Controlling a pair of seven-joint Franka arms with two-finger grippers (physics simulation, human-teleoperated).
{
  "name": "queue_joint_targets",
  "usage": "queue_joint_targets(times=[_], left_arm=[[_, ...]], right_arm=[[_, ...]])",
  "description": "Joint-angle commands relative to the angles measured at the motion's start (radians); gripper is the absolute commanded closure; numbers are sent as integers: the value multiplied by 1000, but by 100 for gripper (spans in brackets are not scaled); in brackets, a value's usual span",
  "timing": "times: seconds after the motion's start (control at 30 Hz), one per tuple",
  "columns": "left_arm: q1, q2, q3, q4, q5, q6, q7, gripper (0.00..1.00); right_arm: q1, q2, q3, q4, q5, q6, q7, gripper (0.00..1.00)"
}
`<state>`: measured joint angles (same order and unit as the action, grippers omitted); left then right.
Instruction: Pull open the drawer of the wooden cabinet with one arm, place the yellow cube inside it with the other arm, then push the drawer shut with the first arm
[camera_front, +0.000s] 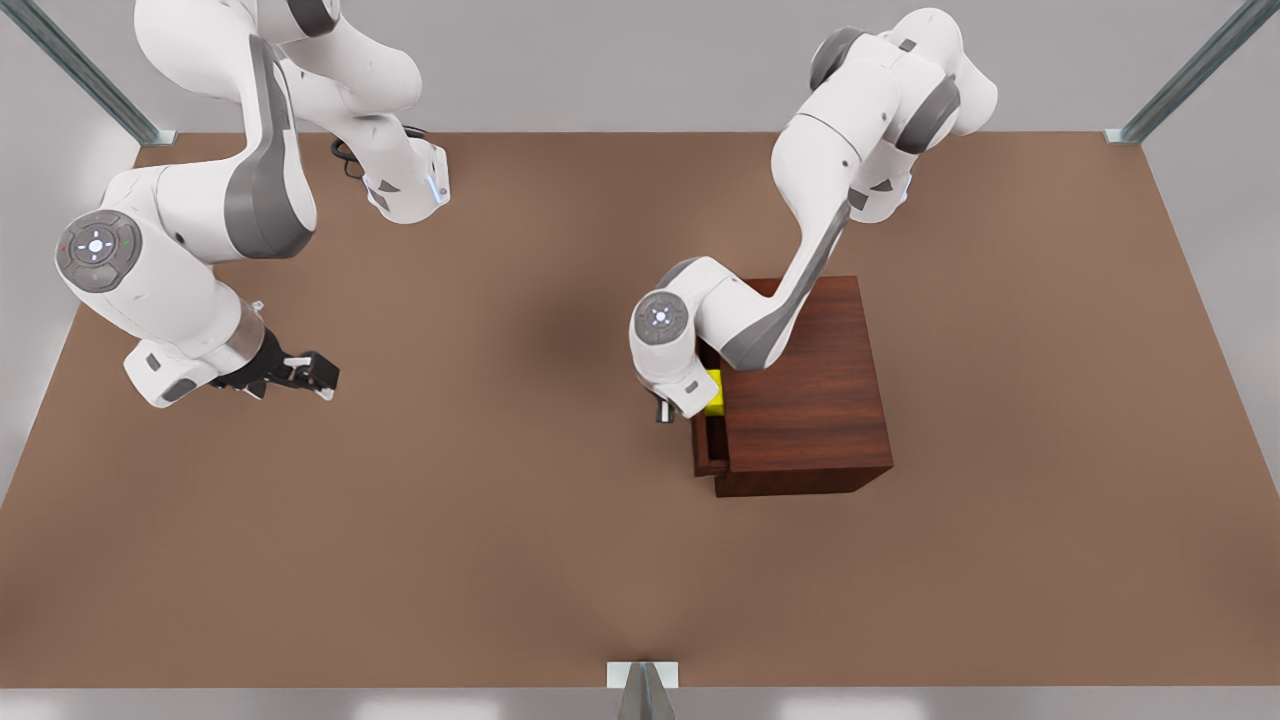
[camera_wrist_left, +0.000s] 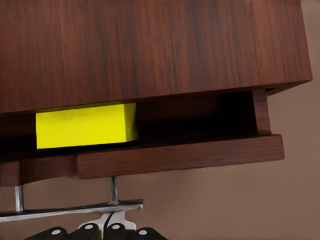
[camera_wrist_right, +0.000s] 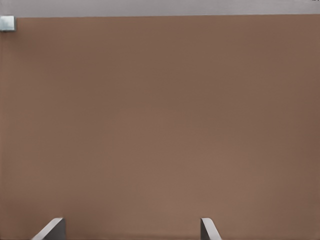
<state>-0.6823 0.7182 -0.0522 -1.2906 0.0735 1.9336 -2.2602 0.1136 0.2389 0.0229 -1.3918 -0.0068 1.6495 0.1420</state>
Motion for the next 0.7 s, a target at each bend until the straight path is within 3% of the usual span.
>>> queue_joint_targets(times=[0.0, 0.5, 0.53, 0.57, 0.67], left_arm=[[1, -6, 0, 1, -3, -62, -61, 79], [43, -16, 0, 8, 8, -147, 33, 79], [41, -14, -5, 33, 6, -147, 33, 67], [36, -14, -8, 76, 8, -137, 31, 0], [82, -39, -26, 159, -1, -145, 189, 0]], right_arm=[[0, -3, 0, 0, 1, -2, -111, 0], [8, -3, 2, -1, 1, -4, -107, 0], [8, -4, 2, 0, 1, -4, -107, 0], [8, -4, 2, -1, 1, -4, -107, 0], [9, -4, 2, -1, 1, -4, -102, 0]])
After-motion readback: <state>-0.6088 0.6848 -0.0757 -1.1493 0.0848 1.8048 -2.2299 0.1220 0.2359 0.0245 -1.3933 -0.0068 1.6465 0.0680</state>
